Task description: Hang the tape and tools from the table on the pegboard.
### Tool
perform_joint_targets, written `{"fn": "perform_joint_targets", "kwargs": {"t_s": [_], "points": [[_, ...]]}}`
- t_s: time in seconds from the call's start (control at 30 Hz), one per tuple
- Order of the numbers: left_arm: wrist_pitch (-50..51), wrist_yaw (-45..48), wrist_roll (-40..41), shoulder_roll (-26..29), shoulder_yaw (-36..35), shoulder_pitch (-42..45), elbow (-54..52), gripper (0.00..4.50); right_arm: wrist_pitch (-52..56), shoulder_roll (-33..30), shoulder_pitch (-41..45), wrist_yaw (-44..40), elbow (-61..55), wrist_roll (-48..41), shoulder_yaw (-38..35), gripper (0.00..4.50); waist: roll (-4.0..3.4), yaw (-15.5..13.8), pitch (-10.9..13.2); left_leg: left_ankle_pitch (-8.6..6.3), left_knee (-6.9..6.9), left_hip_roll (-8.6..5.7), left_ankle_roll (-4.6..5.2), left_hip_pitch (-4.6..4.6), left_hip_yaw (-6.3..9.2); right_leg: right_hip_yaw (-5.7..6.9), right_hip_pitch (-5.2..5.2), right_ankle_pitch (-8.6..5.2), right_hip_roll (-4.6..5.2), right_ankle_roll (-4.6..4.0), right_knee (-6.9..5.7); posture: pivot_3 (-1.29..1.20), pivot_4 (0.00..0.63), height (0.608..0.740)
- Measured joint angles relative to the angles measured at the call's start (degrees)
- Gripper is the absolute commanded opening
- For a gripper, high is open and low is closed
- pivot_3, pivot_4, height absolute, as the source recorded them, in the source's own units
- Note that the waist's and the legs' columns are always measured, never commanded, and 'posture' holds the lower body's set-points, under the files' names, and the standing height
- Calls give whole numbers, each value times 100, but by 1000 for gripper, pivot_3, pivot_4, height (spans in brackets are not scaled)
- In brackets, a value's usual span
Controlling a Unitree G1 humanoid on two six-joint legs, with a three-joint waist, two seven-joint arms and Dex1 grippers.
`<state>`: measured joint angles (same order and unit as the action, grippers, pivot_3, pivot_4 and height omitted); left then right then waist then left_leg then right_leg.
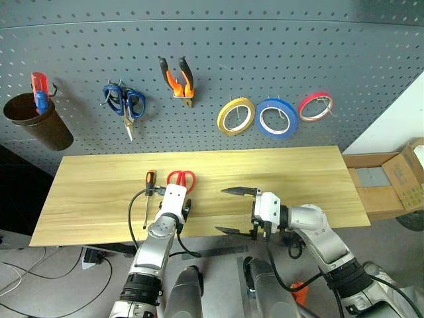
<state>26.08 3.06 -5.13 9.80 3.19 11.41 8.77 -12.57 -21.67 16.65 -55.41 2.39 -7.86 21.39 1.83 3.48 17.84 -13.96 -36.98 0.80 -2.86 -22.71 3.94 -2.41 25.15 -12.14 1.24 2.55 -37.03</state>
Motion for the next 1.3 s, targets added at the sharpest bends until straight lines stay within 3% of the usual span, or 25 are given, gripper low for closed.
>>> {"fn": "perform_joint_targets", "kwargs": {"t_s": [0.13,0.17,0.37,0.6,0.7,0.93,1.3], "points": [[84,-88,-61,-7,-7,-32,-84,178,-71,9,27,70,242,80,-25,4500,-4,1,2,0,0,0,0,0,0,-1,-1,0,0,0,0,-75,343,740],[108,-129,-63,-24,-19,-58,-128,51,-71,23,35,89,286,98,-41,4500,-4,1,2,0,-1,0,0,0,0,-1,-1,0,0,0,0,-74,340,740],[121,-194,-52,-82,-114,-76,-172,51,-87,57,216,149,417,148,-75,4500,-4,1,2,0,0,0,-1,0,0,-1,0,0,0,0,0,-69,315,740],[98,-10,25,84,-246,-671,-743,51,-59,23,293,173,299,111,-240,4500,-2,-16,-1,-1,1,1,-3,-11,2,1,9,0,1,0,3,-47,276,740],[-59,-9,55,91,-370,-656,-751,630,-52,-10,292,168,232,74,-296,4500,1,-31,-5,-1,-2,0,-3,-11,4,4,7,1,2,1,2,-41,272,740],[-243,-16,74,-138,-374,-567,-773,2964,30,-33,283,170,208,37,-330,4500,7,-63,-10,-1,-2,-2,-3,-16,2,2,9,4,4,5,7,-38,270,740],[22,-29,288,-242,-607,-639,-643,2964,170,-35,287,184,193,38,-339,4500,7,-47,-10,0,-4,-2,-3,-14,2,2,8,4,4,5,4,-37,297,740]]}}
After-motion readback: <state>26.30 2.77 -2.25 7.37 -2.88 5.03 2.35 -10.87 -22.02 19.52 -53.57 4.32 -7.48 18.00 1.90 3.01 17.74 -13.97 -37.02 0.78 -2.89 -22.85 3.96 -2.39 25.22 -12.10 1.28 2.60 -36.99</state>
